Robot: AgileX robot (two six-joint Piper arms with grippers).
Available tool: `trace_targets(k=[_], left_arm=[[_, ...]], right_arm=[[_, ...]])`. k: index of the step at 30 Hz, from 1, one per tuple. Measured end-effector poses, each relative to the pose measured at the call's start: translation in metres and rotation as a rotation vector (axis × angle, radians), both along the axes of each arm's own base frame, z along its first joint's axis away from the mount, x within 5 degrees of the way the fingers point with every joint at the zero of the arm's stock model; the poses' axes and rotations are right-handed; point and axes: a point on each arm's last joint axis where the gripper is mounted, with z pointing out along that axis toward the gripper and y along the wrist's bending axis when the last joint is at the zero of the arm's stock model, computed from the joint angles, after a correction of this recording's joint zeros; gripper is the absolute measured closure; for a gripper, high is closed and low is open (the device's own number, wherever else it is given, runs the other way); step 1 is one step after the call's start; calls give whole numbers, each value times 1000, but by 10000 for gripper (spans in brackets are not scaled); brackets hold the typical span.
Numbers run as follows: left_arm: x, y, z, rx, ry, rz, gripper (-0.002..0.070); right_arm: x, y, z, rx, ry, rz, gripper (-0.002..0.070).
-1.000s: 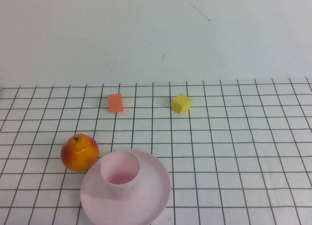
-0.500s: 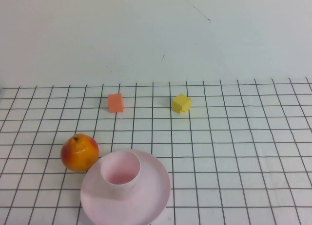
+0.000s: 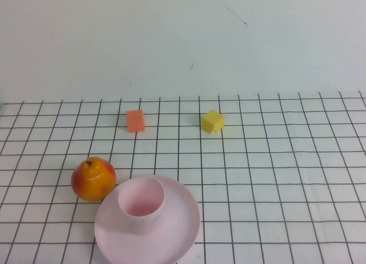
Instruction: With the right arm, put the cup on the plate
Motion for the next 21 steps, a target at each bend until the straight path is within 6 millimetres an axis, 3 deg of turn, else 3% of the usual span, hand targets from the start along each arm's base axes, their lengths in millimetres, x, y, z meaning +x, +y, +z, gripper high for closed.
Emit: trace_targets(k=[21], left_arm=[[0,0,0,0,0,0,678]], right_arm=[[-2,-11,-1,-5,10,-102,678]])
